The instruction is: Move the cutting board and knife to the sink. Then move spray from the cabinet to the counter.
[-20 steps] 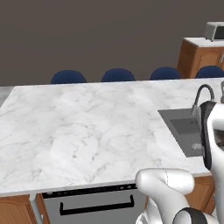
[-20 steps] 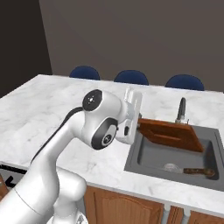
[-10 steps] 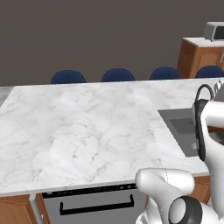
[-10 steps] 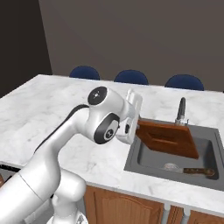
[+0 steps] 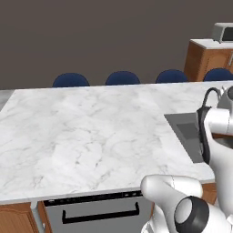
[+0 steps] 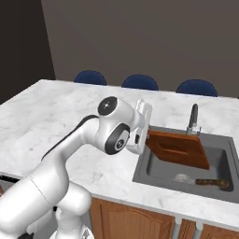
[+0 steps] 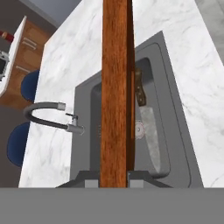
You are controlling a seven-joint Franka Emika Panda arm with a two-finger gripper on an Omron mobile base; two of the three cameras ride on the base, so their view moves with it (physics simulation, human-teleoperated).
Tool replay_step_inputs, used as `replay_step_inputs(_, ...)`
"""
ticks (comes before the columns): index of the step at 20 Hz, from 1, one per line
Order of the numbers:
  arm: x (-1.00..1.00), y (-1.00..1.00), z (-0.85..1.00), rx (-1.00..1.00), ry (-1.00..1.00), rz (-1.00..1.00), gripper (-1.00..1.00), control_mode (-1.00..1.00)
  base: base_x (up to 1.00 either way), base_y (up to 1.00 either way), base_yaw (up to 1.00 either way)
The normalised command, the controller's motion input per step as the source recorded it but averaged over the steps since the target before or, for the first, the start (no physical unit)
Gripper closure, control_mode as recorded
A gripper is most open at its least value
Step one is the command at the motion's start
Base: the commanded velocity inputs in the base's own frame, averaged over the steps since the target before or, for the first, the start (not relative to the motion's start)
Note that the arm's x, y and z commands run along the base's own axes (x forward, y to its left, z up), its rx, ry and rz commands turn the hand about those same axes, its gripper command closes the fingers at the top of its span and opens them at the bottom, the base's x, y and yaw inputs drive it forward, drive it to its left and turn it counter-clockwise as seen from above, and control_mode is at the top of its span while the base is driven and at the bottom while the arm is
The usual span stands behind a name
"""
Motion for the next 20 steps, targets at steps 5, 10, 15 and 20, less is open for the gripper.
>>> replay_step_inputs(5,0.33,0.0,-0.21,0.0,0.0,0.0,1.0,-1.0,0.0,0.0,0.0)
replay_step_inputs(10,0.36,0.0,-0.25,0.0,0.0,0.0,1.0,-1.0,0.0,0.0,0.0)
replay_step_inputs(15,0.26,-0.05,-0.27,0.0,0.0,0.0,1.0,-1.0,0.0,0.0,0.0)
replay_step_inputs(20,0.32,-0.13,-0.21,0.0,0.08,0.0,1.0,-1.0,0.0,0.0,0.0)
